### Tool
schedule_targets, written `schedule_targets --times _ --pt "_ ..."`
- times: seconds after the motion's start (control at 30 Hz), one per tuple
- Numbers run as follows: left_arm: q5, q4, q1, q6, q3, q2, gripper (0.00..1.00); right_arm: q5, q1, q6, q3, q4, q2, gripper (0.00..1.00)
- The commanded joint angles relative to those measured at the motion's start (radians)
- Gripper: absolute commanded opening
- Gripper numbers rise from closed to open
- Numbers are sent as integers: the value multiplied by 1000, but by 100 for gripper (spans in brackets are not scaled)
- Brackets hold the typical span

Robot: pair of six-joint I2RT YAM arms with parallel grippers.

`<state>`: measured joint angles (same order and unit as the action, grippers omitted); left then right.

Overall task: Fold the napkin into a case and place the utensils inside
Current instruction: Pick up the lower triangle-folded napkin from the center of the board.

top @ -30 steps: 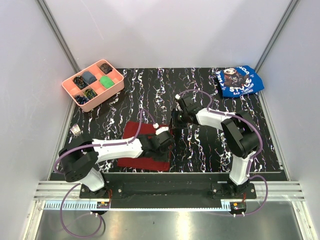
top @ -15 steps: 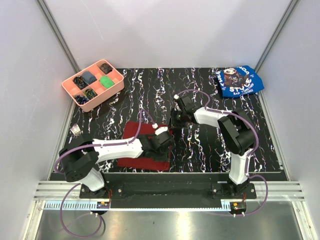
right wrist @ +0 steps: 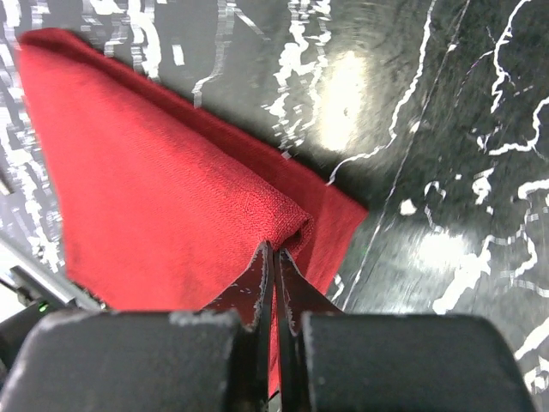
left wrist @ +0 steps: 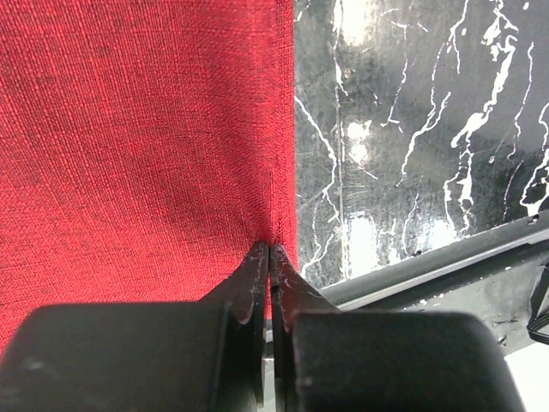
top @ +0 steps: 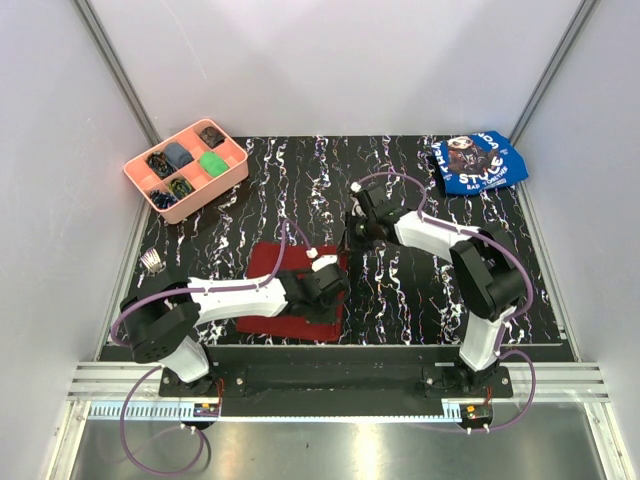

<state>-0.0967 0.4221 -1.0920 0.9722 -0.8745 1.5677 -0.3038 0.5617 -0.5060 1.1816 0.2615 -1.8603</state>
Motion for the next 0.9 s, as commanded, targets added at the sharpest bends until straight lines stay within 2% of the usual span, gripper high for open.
schedule_targets --times 0.0,0.23,0.6,0.67,0.7,0.73,0.83,0.87 --pt "14 -42 -11 -6 -6 -35 0 34 -6 -6 10 22 87 0" --pt "48 -65 -9 -12 -4 -24 0 32 -23 1 -22 22 49 0" --pt "115 -134 -8 -49 9 -41 0 131 -23 15 -69 35 49 0" --pt "98 -125 -6 -59 14 -72 19 135 -23 20 -76 39 53 1" --pt "100 -125 1 -64 26 -122 27 141 -23 21 -79 45 67 10" --pt "60 -109 10 -73 31 -152 40 161 -22 27 -85 54 76 16" --pt "67 -89 99 -96 48 -262 53 195 -25 44 -89 76 101 28" --pt "84 -89 172 -104 52 -285 53 195 -23 49 -89 81 104 30"
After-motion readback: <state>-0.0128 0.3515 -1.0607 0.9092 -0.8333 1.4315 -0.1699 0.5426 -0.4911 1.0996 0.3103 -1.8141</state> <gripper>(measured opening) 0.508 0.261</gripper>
